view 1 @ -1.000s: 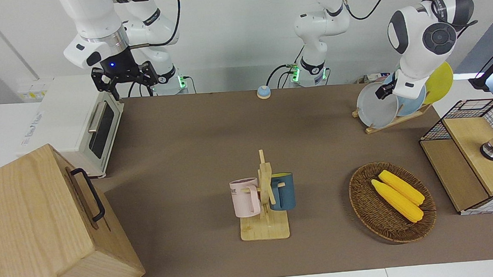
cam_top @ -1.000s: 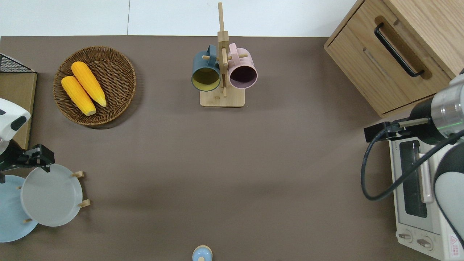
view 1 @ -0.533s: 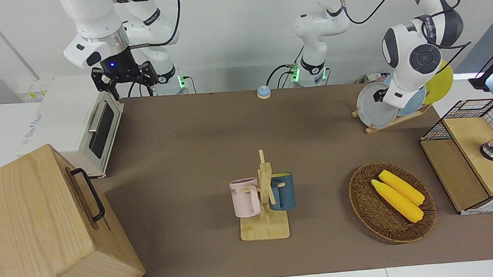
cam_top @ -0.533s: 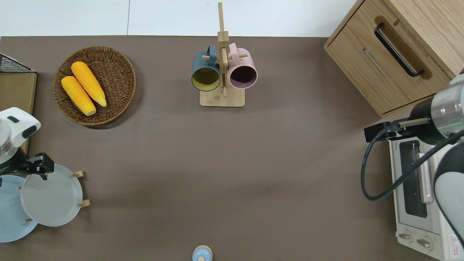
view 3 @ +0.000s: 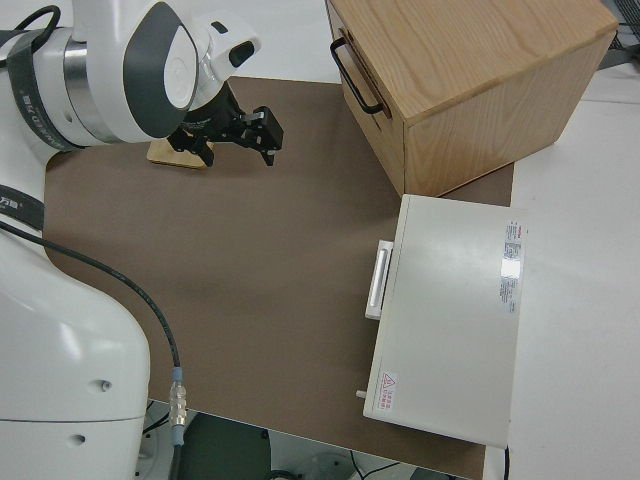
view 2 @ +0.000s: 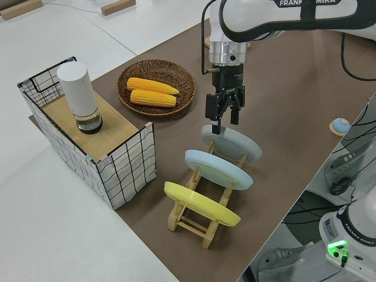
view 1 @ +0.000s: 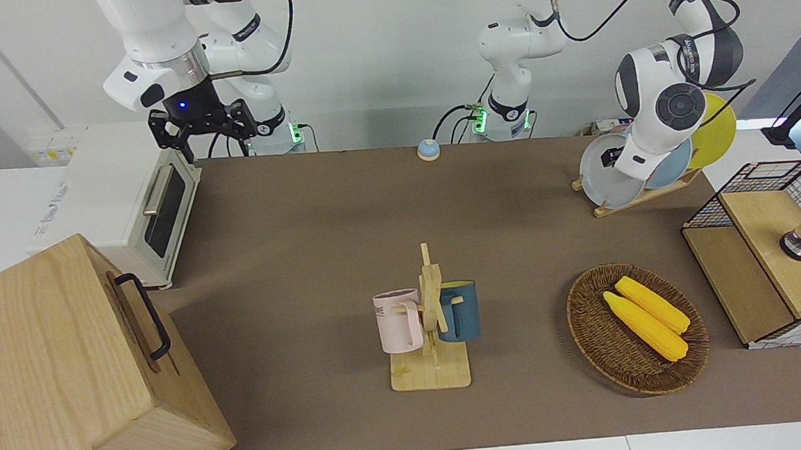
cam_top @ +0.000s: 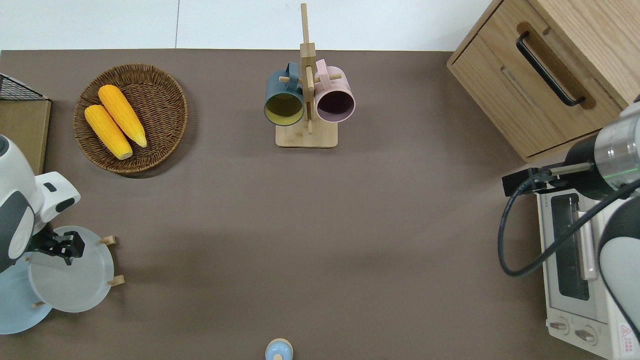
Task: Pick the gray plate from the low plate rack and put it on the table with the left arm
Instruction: 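Move the left gripper down to the front gray plate in the rack, then grasp the gray plate's rim with the left gripper and lift it, then carry the gray plate away from the rack toward the table center, then lower the gray plate flat onto the table and open the left gripper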
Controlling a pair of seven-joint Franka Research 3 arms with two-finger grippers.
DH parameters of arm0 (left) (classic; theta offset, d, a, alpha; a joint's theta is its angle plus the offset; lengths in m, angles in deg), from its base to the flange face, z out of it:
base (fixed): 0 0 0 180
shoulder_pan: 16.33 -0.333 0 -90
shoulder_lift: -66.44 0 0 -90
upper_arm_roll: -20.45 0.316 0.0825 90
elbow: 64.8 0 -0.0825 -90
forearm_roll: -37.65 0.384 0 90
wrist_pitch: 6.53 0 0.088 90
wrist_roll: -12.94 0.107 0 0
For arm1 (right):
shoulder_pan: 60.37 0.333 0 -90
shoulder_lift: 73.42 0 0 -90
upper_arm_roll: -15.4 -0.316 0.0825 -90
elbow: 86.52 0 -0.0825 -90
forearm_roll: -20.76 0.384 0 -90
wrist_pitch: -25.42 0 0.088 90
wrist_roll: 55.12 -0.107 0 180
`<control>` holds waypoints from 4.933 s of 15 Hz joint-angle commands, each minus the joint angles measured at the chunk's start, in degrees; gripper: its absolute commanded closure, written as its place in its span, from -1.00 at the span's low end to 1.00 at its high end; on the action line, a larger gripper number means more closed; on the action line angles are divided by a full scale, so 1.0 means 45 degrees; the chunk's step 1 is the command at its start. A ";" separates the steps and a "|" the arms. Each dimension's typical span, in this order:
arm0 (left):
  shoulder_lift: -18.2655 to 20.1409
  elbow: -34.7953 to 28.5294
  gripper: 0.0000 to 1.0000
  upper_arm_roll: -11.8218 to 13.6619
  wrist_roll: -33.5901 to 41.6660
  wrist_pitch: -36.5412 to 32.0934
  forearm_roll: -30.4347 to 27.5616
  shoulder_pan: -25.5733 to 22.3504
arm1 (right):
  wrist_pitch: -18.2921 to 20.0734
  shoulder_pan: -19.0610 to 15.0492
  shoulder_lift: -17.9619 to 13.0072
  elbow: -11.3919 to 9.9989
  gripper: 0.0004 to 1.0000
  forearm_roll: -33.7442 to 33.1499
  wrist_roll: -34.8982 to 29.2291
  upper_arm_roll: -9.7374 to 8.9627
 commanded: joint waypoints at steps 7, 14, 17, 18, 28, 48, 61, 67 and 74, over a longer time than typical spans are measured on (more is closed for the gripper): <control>0.0217 -0.0302 1.00 0.0409 -0.0005 0.0052 0.0275 -0.0052 | 0.0180 -0.0236 -0.0015 0.0114 -0.97 -0.0019 -0.0154 -0.0217; 0.0256 0.0184 1.00 0.0409 0.0132 -0.0181 0.0256 -0.0052 | 0.0180 -0.0236 -0.0034 0.0114 -0.97 -0.0019 -0.0154 -0.0217; 0.0295 0.1200 1.00 0.0409 0.0210 -0.0961 0.0139 -0.0032 | 0.0161 -0.0236 -0.0034 0.0114 -0.97 -0.0019 -0.0154 -0.0217; 0.0334 0.1415 1.00 0.0409 0.0230 -0.1157 0.0158 0.0007 | 0.0180 -0.0236 -0.0034 0.0114 -0.97 -0.0019 -0.0154 -0.0217; 0.1056 0.2062 1.00 0.0410 -0.0061 -0.1922 -0.3645 -0.0051 | 0.0161 -0.0236 -0.0015 0.0114 -0.97 -0.0019 -0.0154 -0.0217; 0.2757 -0.4461 1.00 -0.0644 -0.2074 0.4738 -0.7417 -0.0071 | 0.0180 -0.0236 -0.0015 0.0114 -0.97 -0.0019 -0.0154 -0.0217; 0.2522 -0.4738 -0.96 -0.1075 -0.2544 0.5405 -0.7285 -0.0071 | 0.0180 -0.0236 -0.0034 0.0114 -0.97 -0.0019 -0.0154 -0.0217; 0.2444 -0.2182 -0.97 -0.0139 -0.2329 0.3709 -0.6094 -0.0091 | 0.0161 -0.0236 -0.0034 0.0114 -0.97 -0.0019 -0.0154 -0.0217; 0.2151 0.0867 -0.97 -0.0001 -0.1179 0.0484 -0.5136 -0.0110 | 0.0180 -0.0236 -0.0015 0.0114 -0.97 -0.0019 -0.0154 -0.0217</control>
